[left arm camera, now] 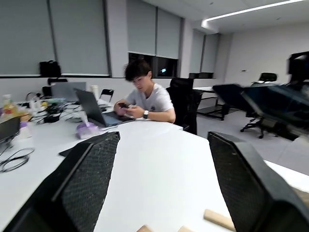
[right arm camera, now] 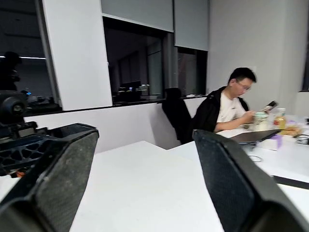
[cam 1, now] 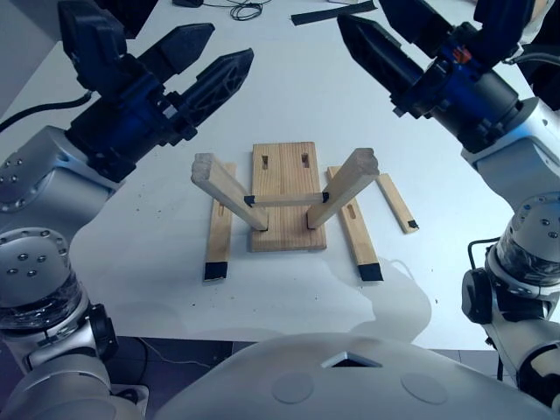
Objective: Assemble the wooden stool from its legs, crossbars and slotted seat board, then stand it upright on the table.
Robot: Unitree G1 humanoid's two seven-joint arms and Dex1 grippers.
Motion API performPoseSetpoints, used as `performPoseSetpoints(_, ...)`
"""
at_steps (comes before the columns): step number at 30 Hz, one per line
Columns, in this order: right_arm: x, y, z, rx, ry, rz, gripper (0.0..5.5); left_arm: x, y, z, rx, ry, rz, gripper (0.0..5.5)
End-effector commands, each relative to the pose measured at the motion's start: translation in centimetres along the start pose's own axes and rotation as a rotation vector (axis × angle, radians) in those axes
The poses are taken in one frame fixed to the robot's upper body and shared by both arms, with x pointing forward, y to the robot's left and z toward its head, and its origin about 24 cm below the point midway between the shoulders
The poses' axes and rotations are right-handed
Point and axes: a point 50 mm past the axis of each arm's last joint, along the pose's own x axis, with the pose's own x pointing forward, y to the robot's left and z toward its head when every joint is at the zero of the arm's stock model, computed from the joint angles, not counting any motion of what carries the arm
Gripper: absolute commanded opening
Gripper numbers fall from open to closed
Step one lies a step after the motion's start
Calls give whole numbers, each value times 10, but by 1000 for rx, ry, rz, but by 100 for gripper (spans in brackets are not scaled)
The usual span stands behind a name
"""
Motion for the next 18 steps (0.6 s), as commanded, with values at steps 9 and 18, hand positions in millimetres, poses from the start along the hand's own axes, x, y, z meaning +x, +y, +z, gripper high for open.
performPoseSetpoints(9,11,36,22,78,-69,231,360,10,-14,15,-63,-30,-94,337)
performPoseSetpoints(18,-22,33,-97,157,373,194,360,-10,-33,-108,-189,321,-62,337)
